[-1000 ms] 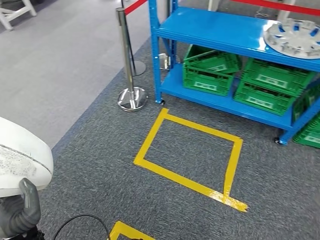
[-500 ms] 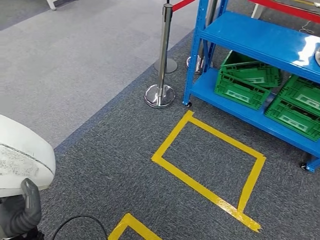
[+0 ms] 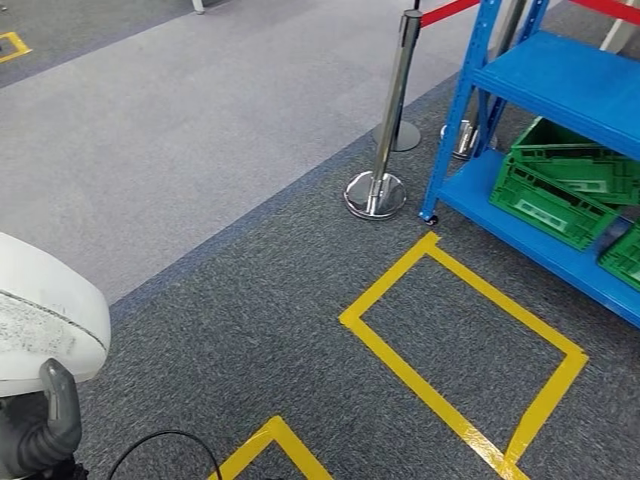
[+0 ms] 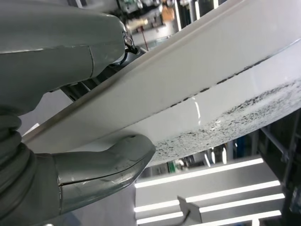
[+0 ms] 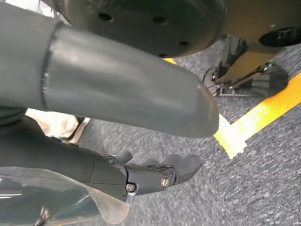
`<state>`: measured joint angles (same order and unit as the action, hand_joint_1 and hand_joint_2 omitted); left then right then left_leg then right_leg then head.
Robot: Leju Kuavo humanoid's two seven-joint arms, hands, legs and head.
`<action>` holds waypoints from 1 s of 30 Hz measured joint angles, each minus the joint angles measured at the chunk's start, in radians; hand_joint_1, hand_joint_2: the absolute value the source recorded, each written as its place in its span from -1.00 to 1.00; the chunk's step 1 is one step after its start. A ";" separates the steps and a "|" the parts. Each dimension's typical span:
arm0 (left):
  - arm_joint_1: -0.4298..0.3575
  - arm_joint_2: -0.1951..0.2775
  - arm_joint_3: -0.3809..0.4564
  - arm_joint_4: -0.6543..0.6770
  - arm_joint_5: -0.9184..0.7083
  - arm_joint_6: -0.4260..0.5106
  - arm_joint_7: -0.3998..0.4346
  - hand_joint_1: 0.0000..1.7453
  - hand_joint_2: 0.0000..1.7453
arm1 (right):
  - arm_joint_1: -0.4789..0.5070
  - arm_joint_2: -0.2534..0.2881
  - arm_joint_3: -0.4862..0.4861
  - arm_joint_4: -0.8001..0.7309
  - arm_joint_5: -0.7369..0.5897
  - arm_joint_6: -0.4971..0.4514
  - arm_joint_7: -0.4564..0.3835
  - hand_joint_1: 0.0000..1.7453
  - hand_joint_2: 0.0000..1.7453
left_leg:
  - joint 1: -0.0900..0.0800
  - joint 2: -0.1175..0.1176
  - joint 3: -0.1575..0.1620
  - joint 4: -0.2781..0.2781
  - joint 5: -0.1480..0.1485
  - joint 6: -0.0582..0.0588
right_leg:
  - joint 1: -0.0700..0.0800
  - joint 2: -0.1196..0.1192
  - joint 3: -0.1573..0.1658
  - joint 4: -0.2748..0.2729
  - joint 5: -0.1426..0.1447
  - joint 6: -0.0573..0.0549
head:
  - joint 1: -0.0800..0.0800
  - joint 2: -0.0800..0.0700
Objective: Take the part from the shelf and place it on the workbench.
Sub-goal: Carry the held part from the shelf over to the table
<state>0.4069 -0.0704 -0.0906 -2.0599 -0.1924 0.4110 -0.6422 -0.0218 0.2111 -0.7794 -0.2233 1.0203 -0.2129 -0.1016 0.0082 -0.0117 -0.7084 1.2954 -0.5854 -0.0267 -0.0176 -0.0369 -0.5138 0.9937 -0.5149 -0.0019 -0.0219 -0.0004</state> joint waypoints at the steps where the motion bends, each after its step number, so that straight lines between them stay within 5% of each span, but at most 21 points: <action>1: 0.001 0.000 0.000 0.000 0.002 -0.001 0.000 1.00 1.00 | 0.000 0.000 0.001 0.000 0.001 0.000 0.001 -1.00 -1.00 | 0.001 0.002 0.004 -0.003 0.012 -0.001 | 0.000 -0.015 0.002 0.000 -0.002 0.001 | 0.000 0.000; 4: 0.000 0.000 0.000 0.000 0.006 -0.004 -0.001 1.00 1.00 | -0.004 0.000 0.005 0.000 0.004 0.001 0.002 -1.00 -1.00 | -0.003 0.045 0.101 -0.185 0.102 0.008 | 0.003 -0.054 0.011 0.000 -0.011 0.009 | 0.000 0.000; 6: -0.002 0.000 0.000 0.000 0.011 -0.008 -0.003 1.00 1.00 | -0.006 0.000 0.009 0.000 0.006 0.002 0.001 -1.00 -1.00 | -0.011 0.078 0.144 -0.270 0.119 0.021 | 0.008 -0.074 0.012 0.001 -0.019 0.019 | 0.000 0.000; 9: 0.001 0.000 0.003 0.000 0.021 -0.016 -0.005 1.00 1.00 | -0.013 0.000 0.013 0.000 0.011 0.005 0.003 -1.00 -1.00 | -0.014 0.055 0.143 -0.282 0.117 0.042 | 0.008 -0.093 0.025 -0.001 -0.028 0.036 | 0.001 0.000; 11: -0.001 0.000 0.005 0.000 0.024 -0.019 -0.006 1.00 1.00 | -0.015 0.000 0.015 0.000 0.014 0.010 0.004 -1.00 -1.00 | -0.010 0.034 0.145 -0.291 0.124 0.056 | 0.005 -0.044 0.013 0.039 -0.058 0.046 | 0.004 0.000; 13: -0.005 -0.002 0.005 0.001 0.025 -0.025 -0.007 1.00 1.00 | -0.014 -0.001 0.015 0.001 0.014 0.014 0.006 -1.00 -1.00 | -0.007 0.012 0.145 -0.294 0.128 0.063 | 0.004 0.019 -0.047 0.160 -0.119 0.048 | 0.009 0.000; 15: -0.007 -0.003 0.006 0.002 0.027 -0.030 -0.007 1.00 1.00 | -0.010 -0.002 0.015 0.001 0.015 0.017 0.009 -1.00 -1.00 | -0.008 -0.015 0.144 -0.294 0.128 0.065 | 0.004 0.034 -0.115 0.279 -0.152 0.048 | 0.011 0.000; 17: -0.008 -0.004 0.006 0.003 0.028 -0.032 -0.007 1.00 1.00 | -0.007 -0.004 0.015 0.002 0.016 0.017 0.010 -1.00 -1.00 | -0.008 -0.045 0.146 -0.293 0.127 0.065 | 0.004 0.038 -0.127 0.264 -0.108 0.046 | 0.011 0.000; 20: -0.010 -0.007 0.006 0.003 0.028 -0.031 -0.008 1.00 1.00 | -0.007 -0.007 0.015 0.002 0.016 0.017 0.011 -1.00 -1.00 | -0.007 -0.087 0.147 -0.288 0.123 0.058 | 0.000 0.098 -0.057 0.069 0.001 0.039 | 0.011 0.000; 22: -0.012 -0.008 0.006 0.003 0.029 -0.029 -0.009 1.00 1.00 | -0.007 -0.008 0.015 0.002 0.016 0.017 0.013 -1.00 -1.00 | -0.005 -0.111 0.140 -0.283 0.123 0.045 | -0.001 0.129 -0.029 0.013 0.011 0.034 | 0.011 0.000; 24: -0.010 -0.008 0.006 0.003 0.028 -0.026 -0.011 1.00 1.00 | -0.008 -0.008 0.016 0.002 0.016 0.017 0.015 -1.00 -1.00 | 0.000 -0.130 0.132 -0.282 0.126 0.032 | 0.000 0.108 -0.020 0.006 0.011 0.026 | 0.010 0.000; 26: -0.009 -0.009 0.007 0.003 0.027 -0.018 -0.012 1.00 1.00 | -0.008 -0.008 0.016 0.002 0.016 0.016 0.014 -1.00 -1.00 | -0.001 -0.092 0.118 -0.252 0.106 0.022 | -0.002 0.079 -0.014 -0.001 0.014 0.015 | 0.008 0.000; 28: -0.011 -0.009 0.010 0.003 0.025 -0.010 -0.014 1.00 1.00 | -0.004 -0.008 0.015 0.002 0.016 0.017 0.014 -1.00 -1.00 | -0.002 -0.028 0.068 -0.143 0.046 0.014 | -0.001 0.046 -0.009 -0.005 0.012 0.006 | 0.004 0.000; 30: -0.011 -0.010 0.013 0.003 0.023 -0.005 -0.014 1.00 1.00 | 0.000 -0.008 0.015 0.002 0.016 0.017 0.014 -1.00 -1.00 | 0.003 -0.004 0.009 -0.019 -0.004 0.007 | 0.001 0.012 -0.006 -0.004 0.007 0.004 | 0.003 0.000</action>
<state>0.3964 -0.0805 -0.0776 -2.0565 -0.1694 0.4061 -0.6558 -0.0219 0.2033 -0.7643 -0.2209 1.0359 -0.1961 -0.0879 0.0108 -0.0162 -0.6994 1.2763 -0.5896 -0.0198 -0.0170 -0.0247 -0.5198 0.9896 -0.5078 0.0023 -0.0192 -0.0004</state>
